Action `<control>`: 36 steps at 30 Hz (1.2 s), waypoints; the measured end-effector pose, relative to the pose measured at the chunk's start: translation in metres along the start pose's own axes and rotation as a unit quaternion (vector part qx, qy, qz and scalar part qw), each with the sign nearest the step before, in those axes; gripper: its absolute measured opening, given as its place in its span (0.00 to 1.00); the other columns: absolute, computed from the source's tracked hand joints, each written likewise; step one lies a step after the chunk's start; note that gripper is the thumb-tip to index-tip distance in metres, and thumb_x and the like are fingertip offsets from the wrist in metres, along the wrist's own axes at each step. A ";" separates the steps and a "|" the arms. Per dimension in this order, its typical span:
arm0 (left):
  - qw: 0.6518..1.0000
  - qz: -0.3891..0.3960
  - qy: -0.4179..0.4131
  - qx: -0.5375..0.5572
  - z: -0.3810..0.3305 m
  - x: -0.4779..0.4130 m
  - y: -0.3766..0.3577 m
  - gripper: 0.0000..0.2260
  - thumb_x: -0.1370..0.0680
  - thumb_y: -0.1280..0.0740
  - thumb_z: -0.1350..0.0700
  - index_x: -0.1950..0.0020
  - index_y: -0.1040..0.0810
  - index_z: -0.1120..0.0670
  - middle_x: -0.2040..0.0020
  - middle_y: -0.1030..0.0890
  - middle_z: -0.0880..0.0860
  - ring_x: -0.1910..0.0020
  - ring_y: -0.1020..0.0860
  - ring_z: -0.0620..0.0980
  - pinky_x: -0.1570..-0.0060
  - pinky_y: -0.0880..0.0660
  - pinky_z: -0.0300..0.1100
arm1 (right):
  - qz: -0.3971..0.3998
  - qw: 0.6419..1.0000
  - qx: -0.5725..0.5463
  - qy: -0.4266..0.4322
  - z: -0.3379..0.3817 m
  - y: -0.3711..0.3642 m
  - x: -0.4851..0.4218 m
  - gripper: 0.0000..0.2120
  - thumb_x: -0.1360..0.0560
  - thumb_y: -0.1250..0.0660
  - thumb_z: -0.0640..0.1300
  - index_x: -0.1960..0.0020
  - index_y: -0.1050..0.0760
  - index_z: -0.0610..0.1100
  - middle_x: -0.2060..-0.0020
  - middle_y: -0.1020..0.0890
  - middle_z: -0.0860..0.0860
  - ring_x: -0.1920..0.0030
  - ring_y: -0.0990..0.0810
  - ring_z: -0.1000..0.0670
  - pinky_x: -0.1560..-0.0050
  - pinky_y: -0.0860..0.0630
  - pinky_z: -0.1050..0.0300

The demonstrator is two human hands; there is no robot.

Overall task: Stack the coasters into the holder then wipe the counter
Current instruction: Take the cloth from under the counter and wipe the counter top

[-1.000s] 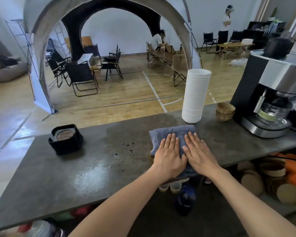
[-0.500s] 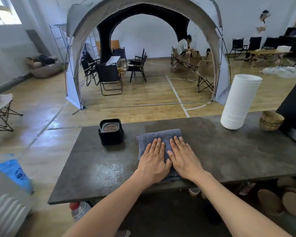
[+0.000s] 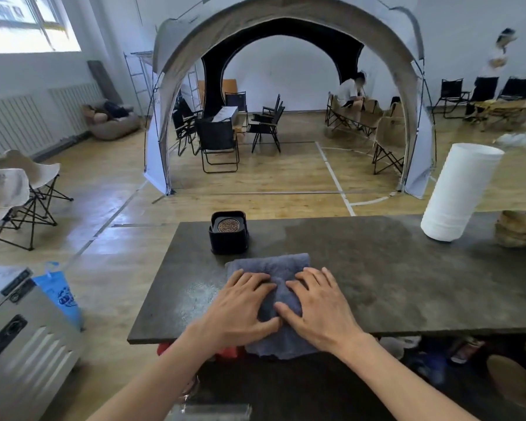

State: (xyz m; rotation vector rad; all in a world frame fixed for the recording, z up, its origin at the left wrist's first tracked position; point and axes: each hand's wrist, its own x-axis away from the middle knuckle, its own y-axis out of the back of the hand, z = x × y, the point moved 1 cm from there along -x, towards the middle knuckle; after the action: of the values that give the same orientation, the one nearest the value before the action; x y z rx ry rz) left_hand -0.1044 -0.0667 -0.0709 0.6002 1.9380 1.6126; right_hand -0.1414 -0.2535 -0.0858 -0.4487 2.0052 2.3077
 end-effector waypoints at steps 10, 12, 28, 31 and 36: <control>0.997 0.074 0.004 -0.003 0.017 0.015 -0.016 0.54 0.33 0.44 0.20 0.20 0.60 0.49 0.21 0.64 0.46 0.22 0.66 0.43 0.24 0.65 0.43 | 0.148 0.981 -0.068 0.102 -0.020 -0.004 -0.001 0.50 0.34 0.44 0.79 0.20 0.54 0.56 0.20 0.56 0.52 0.21 0.62 0.53 0.21 0.59 0.51; 0.998 0.060 -0.001 -0.014 0.013 0.022 -0.017 0.50 0.31 0.43 0.24 0.19 0.58 0.49 0.21 0.62 0.46 0.22 0.64 0.45 0.24 0.65 0.43 | 0.121 0.984 -0.068 0.114 -0.020 -0.006 0.008 0.47 0.33 0.42 0.76 0.21 0.50 0.56 0.20 0.51 0.50 0.21 0.57 0.51 0.22 0.58 0.51; 0.948 -0.140 0.094 0.268 0.037 0.059 0.081 0.18 0.33 0.21 0.59 0.46 0.19 0.47 0.59 0.16 0.39 0.59 0.20 0.34 0.59 0.26 0.29 | 0.003 0.916 -0.400 0.042 0.026 0.084 -0.026 0.28 0.36 0.21 0.45 0.39 0.26 0.55 0.55 0.16 0.56 0.56 0.16 0.57 0.54 0.18 0.58; 0.915 -0.190 0.151 0.323 0.061 0.046 0.100 0.20 0.34 0.20 0.61 0.46 0.21 0.47 0.59 0.17 0.35 0.58 0.21 0.30 0.57 0.27 0.24 | 0.004 0.890 -0.456 -0.014 0.037 0.088 -0.061 0.32 0.37 0.19 0.43 0.38 0.28 0.52 0.52 0.18 0.53 0.54 0.18 0.55 0.56 0.22 0.69; 0.858 -0.140 0.316 0.381 0.112 0.032 0.090 0.23 0.27 0.24 0.54 0.33 0.25 0.51 0.45 0.20 0.53 0.47 0.21 0.51 0.55 0.26 0.38 | 0.051 0.856 -0.494 -0.146 0.077 0.047 -0.094 0.31 0.33 0.21 0.46 0.33 0.29 0.45 0.41 0.24 0.50 0.45 0.26 0.51 0.49 0.29 0.61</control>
State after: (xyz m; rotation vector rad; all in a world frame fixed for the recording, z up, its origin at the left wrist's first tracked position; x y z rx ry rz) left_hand -0.0553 0.0529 -0.0013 0.0156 3.0141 0.8518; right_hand -0.0764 -0.1712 -0.0084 0.0158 0.5931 3.0705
